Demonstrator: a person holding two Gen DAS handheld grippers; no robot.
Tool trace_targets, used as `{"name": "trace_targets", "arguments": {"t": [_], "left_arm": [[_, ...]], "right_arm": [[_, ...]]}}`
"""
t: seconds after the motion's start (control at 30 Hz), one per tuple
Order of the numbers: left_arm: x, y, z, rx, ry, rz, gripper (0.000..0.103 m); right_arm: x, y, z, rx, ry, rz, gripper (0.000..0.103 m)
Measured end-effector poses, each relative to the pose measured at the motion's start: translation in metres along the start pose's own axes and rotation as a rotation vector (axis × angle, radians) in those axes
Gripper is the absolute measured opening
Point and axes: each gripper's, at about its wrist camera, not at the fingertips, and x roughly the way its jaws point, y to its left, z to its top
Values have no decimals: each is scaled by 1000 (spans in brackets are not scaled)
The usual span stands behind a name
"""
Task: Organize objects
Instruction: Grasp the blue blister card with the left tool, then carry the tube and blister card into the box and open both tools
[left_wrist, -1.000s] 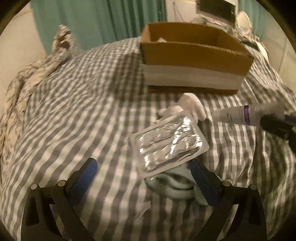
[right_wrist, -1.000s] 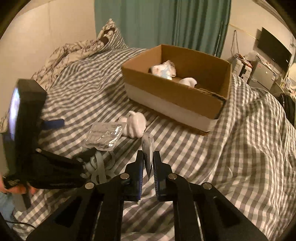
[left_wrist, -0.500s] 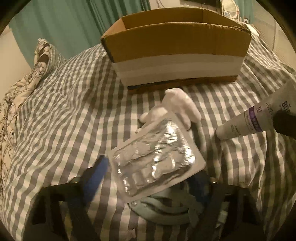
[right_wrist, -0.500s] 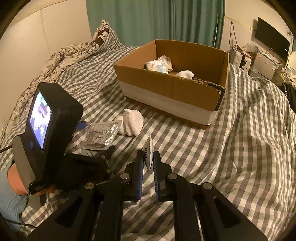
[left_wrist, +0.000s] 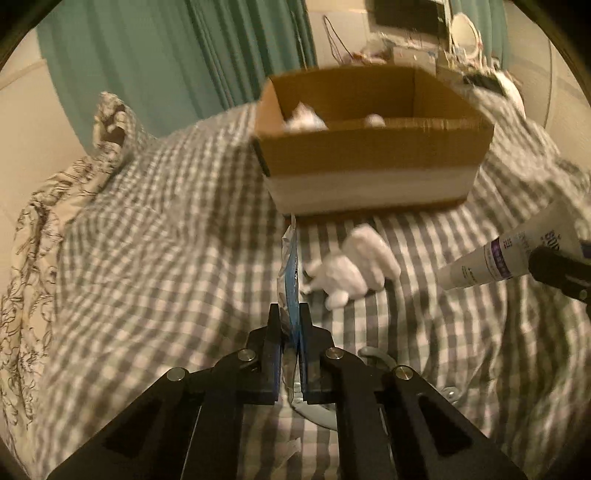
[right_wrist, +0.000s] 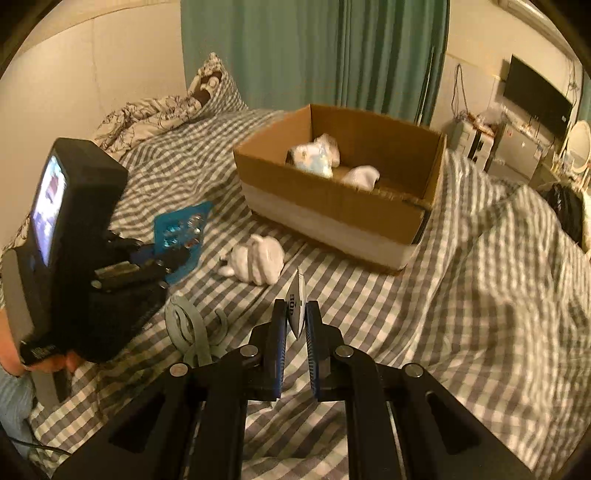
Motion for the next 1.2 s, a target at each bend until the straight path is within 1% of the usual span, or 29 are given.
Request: {"name": "trace_targets", "arguments": {"t": [0.13, 0.37, 0.53, 0.67, 0.8, 0.9, 1.03, 1.2], "left_arm": [[-29, 12, 11, -21, -59, -1, 7], [-74, 20, 37, -55, -143, -62, 7], [-101, 15, 66, -52, -211, -92, 7], [-113, 9, 96, -37, -260, -121, 7], [-111, 3, 127, -36, -279, -152, 7], [-100, -3, 153, -29, -282, -174, 7], [-75, -13, 179, -26, -262, -191, 7], [-34, -29, 192, 6, -215, -187, 7]], "right_arm": [[-26, 1, 9, -7, -59, -14, 9], [-74, 1, 36, -40, -167, -39, 9], [-98, -10, 61, -39, -227, -52, 9], [-105, -26, 84, -32, -261, -79, 9], [-107, -44, 106, -14, -291, -89, 9], [-102, -58, 121, 0, -301, -95, 9], [-81, -76, 140, 19, -290, -96, 9], [-40, -88, 152, 29, -244, -80, 9]]}}
